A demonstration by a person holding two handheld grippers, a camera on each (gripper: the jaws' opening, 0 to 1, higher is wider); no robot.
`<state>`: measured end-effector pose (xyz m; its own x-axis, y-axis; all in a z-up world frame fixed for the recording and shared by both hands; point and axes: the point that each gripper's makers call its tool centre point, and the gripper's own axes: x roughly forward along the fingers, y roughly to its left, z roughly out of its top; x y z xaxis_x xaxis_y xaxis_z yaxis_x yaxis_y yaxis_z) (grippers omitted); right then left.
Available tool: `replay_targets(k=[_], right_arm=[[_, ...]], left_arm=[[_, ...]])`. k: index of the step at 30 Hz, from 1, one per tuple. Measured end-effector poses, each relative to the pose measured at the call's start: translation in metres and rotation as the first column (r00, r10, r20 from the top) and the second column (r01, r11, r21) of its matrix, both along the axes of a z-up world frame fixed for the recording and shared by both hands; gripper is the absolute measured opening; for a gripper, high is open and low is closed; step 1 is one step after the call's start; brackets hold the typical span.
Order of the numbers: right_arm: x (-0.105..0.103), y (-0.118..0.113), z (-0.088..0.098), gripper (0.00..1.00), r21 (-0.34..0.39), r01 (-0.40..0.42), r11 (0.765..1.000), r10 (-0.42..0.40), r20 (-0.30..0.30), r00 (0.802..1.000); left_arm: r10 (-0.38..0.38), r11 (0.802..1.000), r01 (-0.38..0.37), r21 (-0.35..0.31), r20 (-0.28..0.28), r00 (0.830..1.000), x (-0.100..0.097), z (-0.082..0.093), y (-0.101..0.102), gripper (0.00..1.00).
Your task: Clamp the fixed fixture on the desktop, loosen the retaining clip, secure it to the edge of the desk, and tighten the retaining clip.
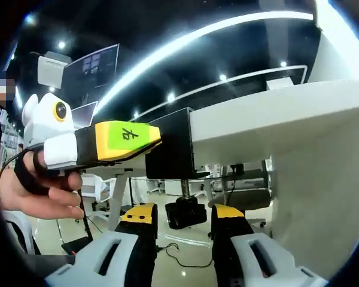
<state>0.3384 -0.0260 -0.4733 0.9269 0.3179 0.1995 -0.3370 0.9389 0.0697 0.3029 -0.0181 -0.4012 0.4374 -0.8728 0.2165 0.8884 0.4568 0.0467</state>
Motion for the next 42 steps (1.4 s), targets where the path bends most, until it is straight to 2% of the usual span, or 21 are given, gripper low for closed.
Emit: replay_targets(k=[8,11,19,22,25,32,38,42], right_arm=[[0.0,-0.002,0.004,0.35,-0.014,0.116,0.993,-0.116,0.025,0.993],[0.004,-0.013,-0.001,0.35,-0.003,0.203,0.979,-0.203,-0.002,0.979],[0.01,-0.01,-0.004,0.36,-0.008,0.262,0.965,-0.262,-0.024,0.965],[0.01,-0.013,0.003,0.37,-0.049,0.314,0.948,-0.314,0.003,0.949],[0.011,-0.011,0.005,0.37,-0.052,0.339,0.939,-0.339,0.007,0.941],[0.016,-0.012,-0.004,0.35,-0.073,0.36,0.93,-0.363,-0.029,0.931],[0.016,-0.008,-0.006,0.28,-0.082,0.351,0.933,-0.354,-0.036,0.934],[0.016,-0.007,-0.007,0.28,-0.07,0.341,0.937,-0.344,-0.037,0.938]], left_arm=[[0.001,1.0,-0.001,-0.001,0.001,1.0,0.0,-0.001,0.0,0.01],[0.005,1.0,-0.005,0.003,0.002,1.0,0.0,-0.002,0.001,0.01],[0.012,1.0,-0.012,0.002,0.003,1.0,-0.001,-0.002,0.001,0.01],[0.01,1.0,-0.01,-0.002,0.002,1.0,-0.001,-0.002,0.001,0.01],[0.01,1.0,-0.01,-0.004,0.002,1.0,-0.001,-0.002,0.0,0.01],[0.007,1.0,-0.007,0.005,0.028,1.0,-0.002,0.001,-0.003,0.01],[-0.003,1.0,0.003,0.001,0.026,1.0,-0.002,0.001,-0.003,0.01],[-0.005,1.0,0.005,0.0,0.028,1.0,-0.002,0.001,-0.003,0.01]])
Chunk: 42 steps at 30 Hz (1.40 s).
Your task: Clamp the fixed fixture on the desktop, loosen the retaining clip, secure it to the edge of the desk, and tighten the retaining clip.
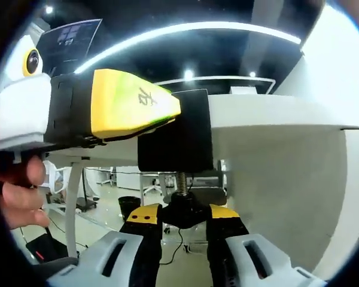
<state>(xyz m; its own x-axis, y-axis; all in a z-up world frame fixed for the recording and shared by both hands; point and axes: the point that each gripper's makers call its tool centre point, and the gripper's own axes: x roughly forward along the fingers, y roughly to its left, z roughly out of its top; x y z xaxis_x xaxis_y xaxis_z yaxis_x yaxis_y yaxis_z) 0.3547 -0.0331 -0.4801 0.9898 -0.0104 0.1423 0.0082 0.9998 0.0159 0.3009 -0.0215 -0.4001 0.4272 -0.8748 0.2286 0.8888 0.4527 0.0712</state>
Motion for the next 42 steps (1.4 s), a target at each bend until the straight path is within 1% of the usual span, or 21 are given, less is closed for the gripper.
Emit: replay_targets(k=[5,11,15,19,21,23,25,28,31,33,36,38,40,41,42], right_arm=[[0.0,0.002,0.0,0.28,0.006,-0.031,1.0,0.031,0.005,1.0],[0.003,0.004,0.0,0.28,0.006,-0.123,0.992,0.123,0.026,0.992],[0.003,0.006,0.001,0.28,0.0,-0.197,0.98,0.196,0.053,0.979],[0.004,0.009,0.0,0.27,-0.031,-0.275,0.961,0.276,0.056,0.96],[0.002,0.01,-0.001,0.27,-0.037,-0.331,0.943,0.332,0.053,0.942],[0.003,0.01,-0.001,0.27,-0.051,-0.363,0.93,0.365,0.049,0.93],[0.003,0.012,-0.001,0.27,-0.051,-0.407,0.912,0.409,0.042,0.911],[0.004,0.011,-0.001,0.27,-0.061,-0.445,0.893,0.448,0.035,0.894],[0.003,0.013,-0.001,0.27,-0.055,-0.487,0.871,0.49,0.034,0.871],[0.002,0.013,-0.001,0.27,-0.058,-0.503,0.862,0.505,0.034,0.862],[0.002,0.015,-0.001,0.27,-0.065,-0.513,0.856,0.515,0.031,0.857],[0.001,0.015,-0.001,0.27,-0.066,-0.512,0.856,0.515,0.032,0.857],[0.001,0.015,-0.001,0.27,-0.062,-0.504,0.861,0.507,0.036,0.861],[0.002,0.014,-0.002,0.28,-0.042,-0.486,0.873,0.488,0.028,0.873],[0.001,0.013,-0.002,0.28,-0.036,-0.477,0.878,0.478,0.027,0.878]], left_arm=[[0.0,1.0,0.0,0.0,-0.001,1.0,0.0,0.0,0.0,0.01],[-0.002,1.0,0.002,0.0,-0.003,1.0,0.0,0.0,-0.001,0.01],[-0.006,1.0,0.006,-0.001,-0.005,1.0,0.0,0.001,-0.001,0.01],[-0.006,1.0,0.006,0.0,-0.005,1.0,0.0,0.001,-0.002,0.01],[-0.006,1.0,0.006,-0.002,-0.007,1.0,0.0,0.001,-0.002,0.01],[-0.007,1.0,0.007,-0.002,-0.007,1.0,0.0,0.001,-0.002,0.01],[-0.008,1.0,0.008,0.0,-0.005,1.0,0.0,0.001,-0.003,0.01],[-0.011,1.0,0.011,-0.001,-0.005,1.0,0.0,0.002,-0.003,0.01],[-0.012,1.0,0.012,0.001,-0.004,1.0,0.0,0.002,-0.004,0.01],[-0.014,1.0,0.014,0.001,-0.005,1.0,0.0,0.002,-0.004,0.01],[-0.016,1.0,0.016,-0.001,-0.006,1.0,0.0,0.002,-0.004,0.01],[-0.016,1.0,0.016,-0.004,-0.007,1.0,0.0,0.002,-0.004,0.01],[-0.017,1.0,0.017,-0.009,-0.008,1.0,0.0,0.002,-0.004,0.01],[-0.019,1.0,0.019,-0.009,-0.009,1.0,0.0,0.002,-0.004,0.01],[-0.02,1.0,0.02,-0.007,-0.008,1.0,0.0,0.002,-0.004,0.01]])
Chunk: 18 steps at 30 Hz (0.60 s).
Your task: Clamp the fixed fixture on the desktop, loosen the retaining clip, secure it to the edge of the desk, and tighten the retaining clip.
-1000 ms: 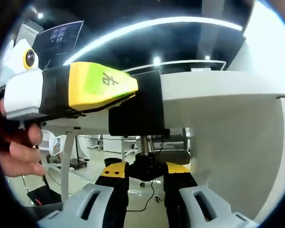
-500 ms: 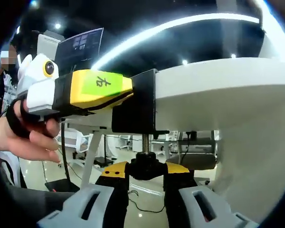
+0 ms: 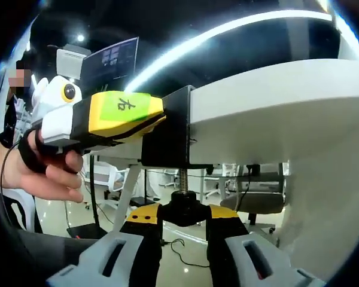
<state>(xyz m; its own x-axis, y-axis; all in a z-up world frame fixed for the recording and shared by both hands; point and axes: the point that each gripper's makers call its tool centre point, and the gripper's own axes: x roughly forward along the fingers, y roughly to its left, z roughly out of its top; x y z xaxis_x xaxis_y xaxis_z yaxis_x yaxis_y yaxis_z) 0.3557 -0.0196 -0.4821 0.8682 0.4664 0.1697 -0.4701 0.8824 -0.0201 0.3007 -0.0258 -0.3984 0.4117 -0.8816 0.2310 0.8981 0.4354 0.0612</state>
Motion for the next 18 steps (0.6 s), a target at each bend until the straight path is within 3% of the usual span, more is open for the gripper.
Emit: replay_targets(k=[7,10,18], right_arm=[[-0.007,-0.005,-0.005,0.29,0.019,0.095,0.995,-0.095,-0.034,0.995],[-0.012,-0.009,-0.008,0.3,0.057,0.143,0.988,-0.138,-0.082,0.987],[-0.023,-0.019,-0.002,0.31,0.096,0.259,0.961,-0.25,-0.09,0.964]], left_arm=[[-0.002,1.0,0.002,0.002,0.006,1.0,0.0,0.0,0.0,0.01],[-0.003,1.0,0.003,0.002,0.007,1.0,0.0,0.0,0.0,0.01],[0.004,1.0,-0.004,-0.013,0.006,1.0,0.0,0.0,0.0,0.01]])
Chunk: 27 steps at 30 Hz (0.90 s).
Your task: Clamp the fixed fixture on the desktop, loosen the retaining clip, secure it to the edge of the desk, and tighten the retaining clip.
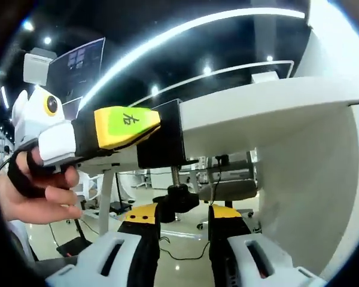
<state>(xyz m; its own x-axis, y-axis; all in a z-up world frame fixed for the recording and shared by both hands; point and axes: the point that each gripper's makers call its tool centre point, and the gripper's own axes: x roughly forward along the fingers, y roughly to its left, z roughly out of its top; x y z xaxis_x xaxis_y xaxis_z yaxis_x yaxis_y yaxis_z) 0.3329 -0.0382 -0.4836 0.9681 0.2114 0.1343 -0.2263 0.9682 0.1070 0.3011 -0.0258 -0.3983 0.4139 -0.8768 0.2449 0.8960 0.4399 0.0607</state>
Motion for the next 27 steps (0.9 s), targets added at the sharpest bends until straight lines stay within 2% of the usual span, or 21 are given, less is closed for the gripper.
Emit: replay_targets(k=[2,4,5,11,13,15,19,27], right_arm=[[0.0,-0.006,-0.002,0.31,0.011,0.06,0.998,-0.06,-0.02,0.998],[-0.001,-0.003,-0.002,0.32,0.061,0.072,0.996,-0.07,-0.03,0.997],[-0.002,-0.003,-0.002,0.32,0.058,0.083,0.995,-0.081,-0.031,0.996],[-0.004,0.01,-0.002,0.32,-0.01,0.105,0.994,-0.105,-0.028,0.994],[-0.003,0.003,-0.001,0.32,-0.042,0.162,0.986,-0.163,-0.028,0.986],[-0.003,-0.008,-0.001,0.32,-0.092,0.251,0.964,-0.254,-0.03,0.967],[-0.001,-0.002,0.001,0.33,-0.071,0.247,0.966,-0.25,-0.035,0.968],[0.007,0.003,0.001,0.33,-0.075,0.239,0.968,-0.242,-0.034,0.97]], left_arm=[[0.002,1.0,-0.002,0.001,0.001,1.0,0.0,0.0,0.0,0.01],[0.006,1.0,-0.006,0.006,0.002,1.0,0.0,0.0,0.0,0.01],[0.01,1.0,-0.01,0.009,0.005,1.0,-0.001,0.0,-0.001,0.01],[0.023,1.0,-0.023,0.008,0.009,1.0,-0.001,0.0,-0.001,0.01],[0.025,1.0,-0.025,0.014,0.013,1.0,-0.001,0.0,-0.001,0.01],[0.027,1.0,-0.027,0.016,0.019,0.999,-0.001,0.0,0.0,0.01],[0.025,1.0,-0.025,0.004,0.018,1.0,0.0,0.002,0.001,0.01],[0.015,1.0,-0.015,0.001,0.018,1.0,0.0,0.002,0.001,0.01]])
